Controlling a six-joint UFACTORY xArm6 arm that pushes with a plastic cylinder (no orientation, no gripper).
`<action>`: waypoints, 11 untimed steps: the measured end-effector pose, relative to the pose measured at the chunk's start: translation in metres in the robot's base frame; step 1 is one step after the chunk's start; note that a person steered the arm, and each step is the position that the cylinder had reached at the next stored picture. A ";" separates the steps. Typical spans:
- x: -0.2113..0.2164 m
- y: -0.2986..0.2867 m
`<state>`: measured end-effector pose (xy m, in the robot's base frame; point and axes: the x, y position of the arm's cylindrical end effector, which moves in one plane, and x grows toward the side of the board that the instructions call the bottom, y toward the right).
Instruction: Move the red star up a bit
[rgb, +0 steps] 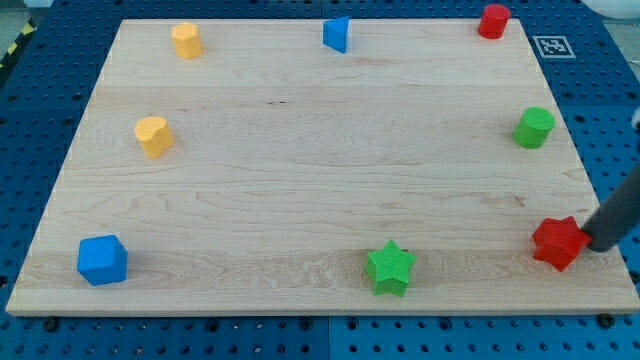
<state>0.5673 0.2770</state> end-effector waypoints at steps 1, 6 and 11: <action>0.009 -0.027; -0.004 -0.038; -0.017 -0.094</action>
